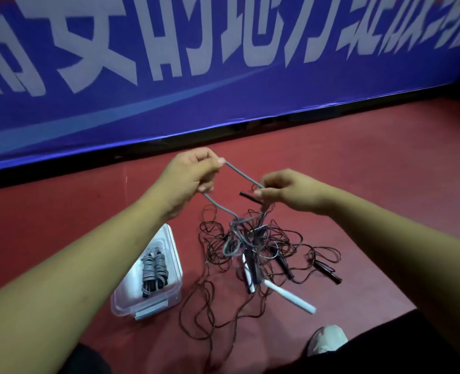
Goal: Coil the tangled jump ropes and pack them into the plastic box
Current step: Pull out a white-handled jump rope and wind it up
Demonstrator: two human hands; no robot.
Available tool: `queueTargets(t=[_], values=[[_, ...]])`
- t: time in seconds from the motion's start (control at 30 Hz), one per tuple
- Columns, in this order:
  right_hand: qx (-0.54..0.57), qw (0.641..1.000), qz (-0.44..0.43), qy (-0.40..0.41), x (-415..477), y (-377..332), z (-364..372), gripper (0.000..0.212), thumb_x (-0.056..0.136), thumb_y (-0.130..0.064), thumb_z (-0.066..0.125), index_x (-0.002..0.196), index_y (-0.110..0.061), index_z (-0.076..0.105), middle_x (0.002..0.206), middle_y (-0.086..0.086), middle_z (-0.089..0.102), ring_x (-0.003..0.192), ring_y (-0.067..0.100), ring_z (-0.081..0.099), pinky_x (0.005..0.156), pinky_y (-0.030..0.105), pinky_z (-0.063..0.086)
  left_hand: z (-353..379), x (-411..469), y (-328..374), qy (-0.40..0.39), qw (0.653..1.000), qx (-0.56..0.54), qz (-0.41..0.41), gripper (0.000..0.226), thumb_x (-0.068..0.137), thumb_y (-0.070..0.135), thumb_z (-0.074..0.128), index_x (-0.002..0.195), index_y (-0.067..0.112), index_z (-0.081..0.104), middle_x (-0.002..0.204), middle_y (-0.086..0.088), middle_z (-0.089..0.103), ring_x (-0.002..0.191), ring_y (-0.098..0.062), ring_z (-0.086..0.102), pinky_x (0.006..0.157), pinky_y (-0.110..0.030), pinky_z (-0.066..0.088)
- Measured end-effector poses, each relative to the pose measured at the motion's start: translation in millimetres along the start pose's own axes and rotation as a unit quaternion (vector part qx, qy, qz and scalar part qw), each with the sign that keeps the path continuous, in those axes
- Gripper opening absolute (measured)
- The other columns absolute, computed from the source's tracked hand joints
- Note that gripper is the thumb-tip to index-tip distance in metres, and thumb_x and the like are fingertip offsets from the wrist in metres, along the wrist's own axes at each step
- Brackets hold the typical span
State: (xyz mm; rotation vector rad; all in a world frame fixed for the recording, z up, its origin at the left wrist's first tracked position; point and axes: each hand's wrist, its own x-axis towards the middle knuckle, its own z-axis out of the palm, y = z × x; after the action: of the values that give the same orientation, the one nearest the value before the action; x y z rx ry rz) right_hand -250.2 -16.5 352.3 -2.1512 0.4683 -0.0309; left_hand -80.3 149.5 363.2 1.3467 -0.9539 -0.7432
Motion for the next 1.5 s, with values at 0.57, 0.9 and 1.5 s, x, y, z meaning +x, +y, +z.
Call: queueTargets(t=[0.57,0.9,1.5], values=[[0.32,0.943,0.038,-0.084,-17.7,-10.8,-38.9,0.011,0.09,-0.01,0.053,0.083,-0.004,0.061,0.06,0.001,0.027,0.048,0.014,0.03,0.053,0.028,0.04,-11.1,9.6,-29.9,0.066,0.985,-0.084,-0.138,0.043,0.104,0.017,0.04,0.062,0.01,0.046,0.059,-0.011,0.067,0.078,-0.031,0.073,0.074,-0.04,0.057],[0.168,0.98,0.109,-0.003,-23.6,-11.1,-69.7,0.011,0.096,-0.002,0.053,0.092,0.003,0.062,0.054,0.0,0.036,0.046,0.012,0.028,0.044,0.024,0.019,-45.4,17.8,-40.1,-0.001,0.864,0.502,0.039,0.029,0.098,0.037,0.056,0.078,0.015,0.06,0.062,-0.002,0.055,0.058,-0.016,0.047,0.062,-0.032,0.037],[-0.109,0.993,-0.035,-0.022,-3.6,-32.4,63.3,0.043,0.084,-0.033,0.075,0.122,-0.017,0.062,0.116,0.001,0.069,0.106,0.017,0.064,0.097,0.036,0.05,23.8,13.7,21.0,-0.033,0.95,-0.287,-0.118,0.03,0.1,0.034,0.043,0.075,0.018,0.045,0.049,0.01,0.015,0.036,0.0,0.016,0.034,-0.014,0.015]])
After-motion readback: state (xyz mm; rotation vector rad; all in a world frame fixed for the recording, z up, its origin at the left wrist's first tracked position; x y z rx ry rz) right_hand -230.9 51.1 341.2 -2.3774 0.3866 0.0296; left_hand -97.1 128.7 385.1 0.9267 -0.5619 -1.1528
